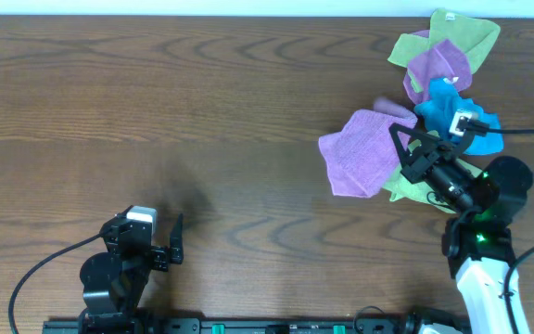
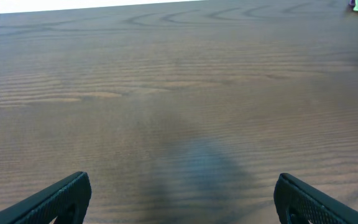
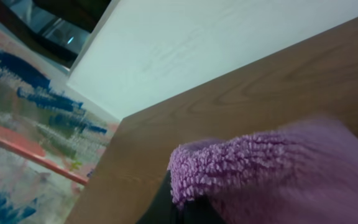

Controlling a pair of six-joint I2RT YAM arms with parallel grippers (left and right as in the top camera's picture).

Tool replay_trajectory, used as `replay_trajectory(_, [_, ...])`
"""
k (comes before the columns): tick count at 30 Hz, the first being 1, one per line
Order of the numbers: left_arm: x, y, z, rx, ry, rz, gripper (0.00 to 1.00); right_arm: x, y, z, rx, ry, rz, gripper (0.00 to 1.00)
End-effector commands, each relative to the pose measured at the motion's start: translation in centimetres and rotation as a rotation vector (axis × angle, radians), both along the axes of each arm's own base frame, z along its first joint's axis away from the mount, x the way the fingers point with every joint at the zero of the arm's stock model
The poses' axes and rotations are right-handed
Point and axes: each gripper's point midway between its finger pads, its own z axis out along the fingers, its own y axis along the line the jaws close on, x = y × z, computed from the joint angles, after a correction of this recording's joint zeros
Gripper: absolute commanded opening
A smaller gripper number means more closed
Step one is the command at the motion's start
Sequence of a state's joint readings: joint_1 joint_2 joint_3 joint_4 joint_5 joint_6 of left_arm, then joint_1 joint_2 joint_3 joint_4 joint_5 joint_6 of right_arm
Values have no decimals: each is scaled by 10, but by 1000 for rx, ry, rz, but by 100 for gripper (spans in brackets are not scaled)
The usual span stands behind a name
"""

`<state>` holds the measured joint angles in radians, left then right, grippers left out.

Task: Fold the cloth
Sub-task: 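Pull the purple cloth out of the pile leftward with the right gripper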

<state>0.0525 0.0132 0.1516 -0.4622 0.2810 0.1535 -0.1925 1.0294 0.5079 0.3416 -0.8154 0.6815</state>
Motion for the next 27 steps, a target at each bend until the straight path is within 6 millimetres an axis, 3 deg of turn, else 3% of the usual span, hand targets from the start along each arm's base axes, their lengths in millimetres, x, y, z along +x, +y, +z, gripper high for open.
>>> replay_trajectory(1, [1,3,-7,-8,11,17,96,-1,18,7,12,-8,50,1])
replay_trajectory(6, [1,3,-7,-8,11,17,95,4,58,0,-6,-11,100,1])
replay_trajectory(11, [1,3,-7,-8,11,17,95,17,123,13,14,-73,216,1])
replay_trajectory(15, [1,3,-7,-8,11,17,95,32,164,30,20,-92,307,2])
replay_trajectory(18, [1,3,-7,-8,11,17,95,40,185,44,12,-126,383,1])
replay_trajectory(20, [1,3,-7,-8,11,17,95,50,185,34,-22,-92,373,1])
replay_trajectory(21, [1,3,-7,-8,11,17,95,59,177,19,-57,-44,325,34])
replay_trajectory(22, [1,3,-7,-8,11,17,95,68,165,1,-83,26,261,95])
replay_trajectory(23, [1,3,-7,-8,11,17,95,71,158,-9,-97,64,235,99])
replay_trajectory(27, [1,3,-7,-8,11,17,95,72,138,-35,-180,124,228,99])
